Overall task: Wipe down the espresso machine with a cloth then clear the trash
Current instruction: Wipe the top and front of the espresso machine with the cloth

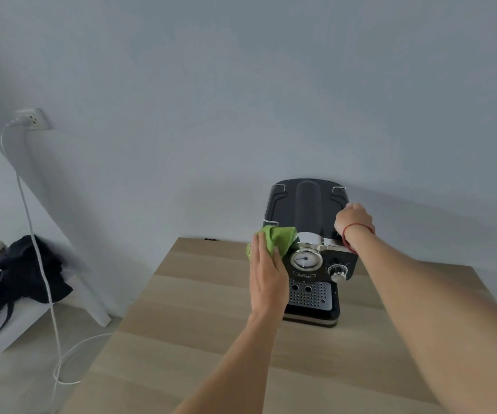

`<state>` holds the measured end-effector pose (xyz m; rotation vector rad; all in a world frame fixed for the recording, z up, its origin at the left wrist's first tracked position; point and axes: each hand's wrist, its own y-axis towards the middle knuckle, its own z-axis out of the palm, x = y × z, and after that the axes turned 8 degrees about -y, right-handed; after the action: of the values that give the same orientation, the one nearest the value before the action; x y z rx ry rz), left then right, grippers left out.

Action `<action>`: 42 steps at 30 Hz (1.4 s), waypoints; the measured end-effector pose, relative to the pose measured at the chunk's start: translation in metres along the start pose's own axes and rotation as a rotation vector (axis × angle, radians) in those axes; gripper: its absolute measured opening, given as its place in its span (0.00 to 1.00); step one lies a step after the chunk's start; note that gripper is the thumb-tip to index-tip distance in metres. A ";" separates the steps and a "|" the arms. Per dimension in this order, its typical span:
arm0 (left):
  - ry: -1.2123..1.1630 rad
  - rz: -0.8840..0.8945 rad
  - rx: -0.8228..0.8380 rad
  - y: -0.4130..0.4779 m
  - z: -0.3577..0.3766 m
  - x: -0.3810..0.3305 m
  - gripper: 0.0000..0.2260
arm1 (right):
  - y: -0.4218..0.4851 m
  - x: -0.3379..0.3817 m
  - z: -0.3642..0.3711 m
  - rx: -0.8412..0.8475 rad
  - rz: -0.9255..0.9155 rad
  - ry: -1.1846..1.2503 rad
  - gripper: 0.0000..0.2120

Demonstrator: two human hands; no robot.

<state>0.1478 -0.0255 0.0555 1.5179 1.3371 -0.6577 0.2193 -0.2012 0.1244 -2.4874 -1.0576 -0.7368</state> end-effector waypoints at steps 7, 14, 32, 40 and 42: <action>0.139 0.474 0.169 0.006 0.009 -0.030 0.19 | 0.000 -0.002 -0.005 0.023 -0.009 -0.014 0.18; 0.302 0.405 0.072 0.010 0.000 -0.017 0.22 | -0.003 -0.003 -0.005 0.033 -0.015 0.017 0.18; 0.151 -0.030 0.155 0.046 -0.011 -0.033 0.08 | -0.007 -0.002 -0.006 0.006 0.027 0.093 0.18; 0.472 0.235 0.107 0.006 0.009 -0.067 0.11 | -0.011 -0.002 -0.011 0.032 0.026 0.084 0.19; 0.444 0.262 0.152 0.008 0.015 -0.077 0.11 | -0.011 -0.002 -0.013 0.060 0.017 0.098 0.20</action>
<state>0.1391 -0.0705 0.1190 2.0034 1.3960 -0.2663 0.2053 -0.2018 0.1351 -2.3815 -1.0082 -0.8009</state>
